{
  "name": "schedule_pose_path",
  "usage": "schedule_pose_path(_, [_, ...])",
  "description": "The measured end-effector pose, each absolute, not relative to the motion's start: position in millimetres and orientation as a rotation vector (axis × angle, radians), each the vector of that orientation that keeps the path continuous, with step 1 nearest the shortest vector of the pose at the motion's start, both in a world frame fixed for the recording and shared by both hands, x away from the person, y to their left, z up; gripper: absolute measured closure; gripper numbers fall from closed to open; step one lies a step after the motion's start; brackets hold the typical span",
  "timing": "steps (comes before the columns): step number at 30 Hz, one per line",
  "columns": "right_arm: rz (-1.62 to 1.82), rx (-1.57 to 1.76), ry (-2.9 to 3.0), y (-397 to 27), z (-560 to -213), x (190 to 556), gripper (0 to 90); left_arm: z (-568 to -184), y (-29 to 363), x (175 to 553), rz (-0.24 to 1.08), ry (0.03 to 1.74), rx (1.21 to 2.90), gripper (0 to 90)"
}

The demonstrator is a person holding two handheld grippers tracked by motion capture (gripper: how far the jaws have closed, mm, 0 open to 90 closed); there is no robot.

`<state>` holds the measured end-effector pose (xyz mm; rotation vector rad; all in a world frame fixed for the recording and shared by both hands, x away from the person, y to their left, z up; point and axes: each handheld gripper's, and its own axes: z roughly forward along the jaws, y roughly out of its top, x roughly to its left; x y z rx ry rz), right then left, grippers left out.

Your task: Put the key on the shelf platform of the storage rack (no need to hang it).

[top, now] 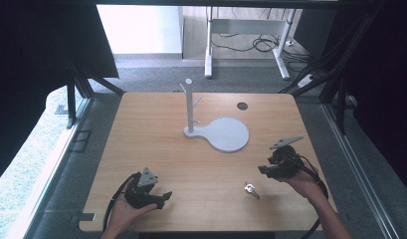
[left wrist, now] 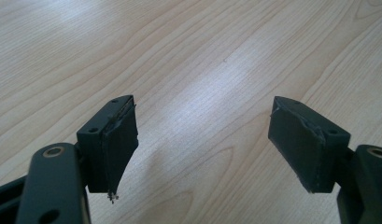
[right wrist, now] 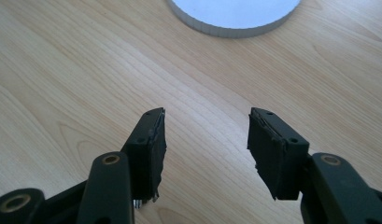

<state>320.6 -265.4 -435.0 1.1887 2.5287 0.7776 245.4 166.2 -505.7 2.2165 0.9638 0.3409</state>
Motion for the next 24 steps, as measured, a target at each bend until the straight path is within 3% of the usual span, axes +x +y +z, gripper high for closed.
schedule_pose_path(24, [0.710, 1.113, 2.636, -236.7, -440.7, 318.7, 53.5, -505.8, 165.3, 245.2, 0.330, 0.957, 2.214, 24.2])
